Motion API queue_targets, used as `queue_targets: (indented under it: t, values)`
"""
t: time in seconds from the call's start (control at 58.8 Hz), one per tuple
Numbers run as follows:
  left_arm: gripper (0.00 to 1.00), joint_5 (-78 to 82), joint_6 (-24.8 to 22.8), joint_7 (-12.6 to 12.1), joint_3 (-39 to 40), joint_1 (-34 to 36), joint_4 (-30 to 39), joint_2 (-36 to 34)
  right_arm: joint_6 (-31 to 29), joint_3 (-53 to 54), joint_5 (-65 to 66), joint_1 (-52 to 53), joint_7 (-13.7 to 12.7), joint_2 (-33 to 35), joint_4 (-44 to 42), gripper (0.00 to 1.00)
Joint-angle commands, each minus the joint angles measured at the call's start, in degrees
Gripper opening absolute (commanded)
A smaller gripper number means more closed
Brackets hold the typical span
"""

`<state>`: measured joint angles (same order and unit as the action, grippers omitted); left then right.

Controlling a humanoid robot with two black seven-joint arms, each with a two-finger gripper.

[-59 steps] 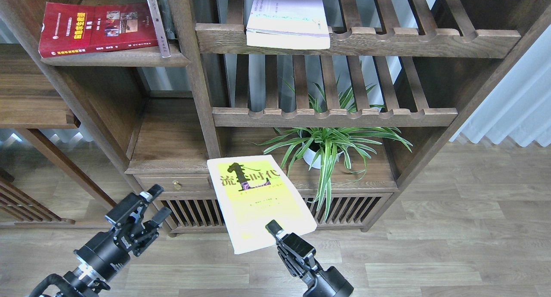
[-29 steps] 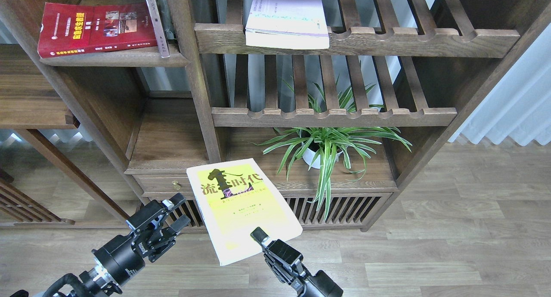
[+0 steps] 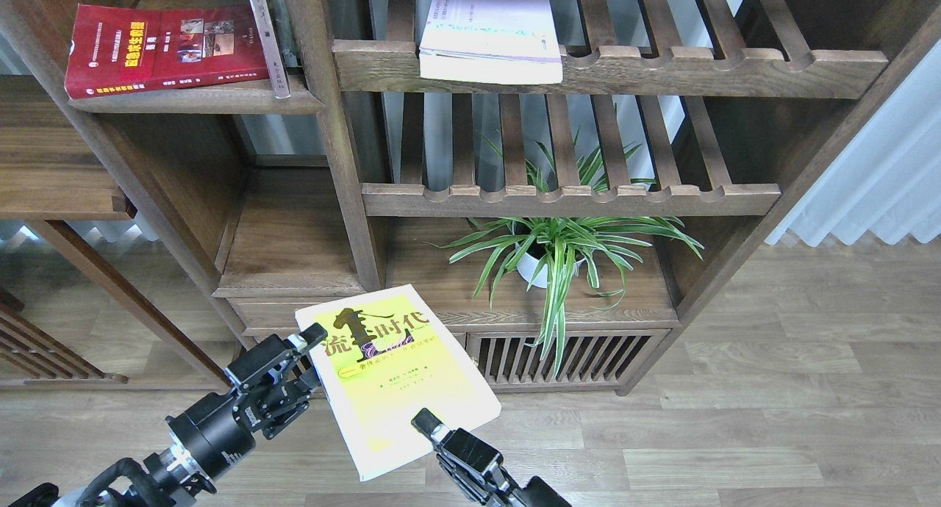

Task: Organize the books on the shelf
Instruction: 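Hand the yellow-green book from the right gripper to the left gripper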

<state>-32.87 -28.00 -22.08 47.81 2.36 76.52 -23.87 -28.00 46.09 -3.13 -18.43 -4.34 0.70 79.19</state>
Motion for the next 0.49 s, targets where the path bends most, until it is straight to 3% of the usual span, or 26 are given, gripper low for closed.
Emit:
queue_targets:
  t: [0.0, 0.017, 0.119, 0.477]
  values:
    - [0.69, 0.26, 0.00, -0.33, -0.35, 0.01, -0.14, -0.21, 0.00, -0.03, 0.14, -0.29, -0.15, 0.00, 0.00, 0.06]
    - [0.60, 0.35, 0.00, -0.51, -0.35, 0.01, -0.58, -0.21, 0.00, -0.03, 0.49, -0.64, -0.32, 0.00, 0.00, 0.06]
    - [0.50, 0.35, 0.00, -0.51, -0.35, 0.10, -0.67, -0.13, 0.00, -0.03, 1.37, -1.34, -0.32, 0.00, 0.00, 0.06]
    - [0.42, 0.96, 0.00, -0.69, -1.14, 0.89, -0.67, -0.13, 0.00, -0.39, 1.90, -2.13, -0.41, 0.00, 0.00, 0.06]
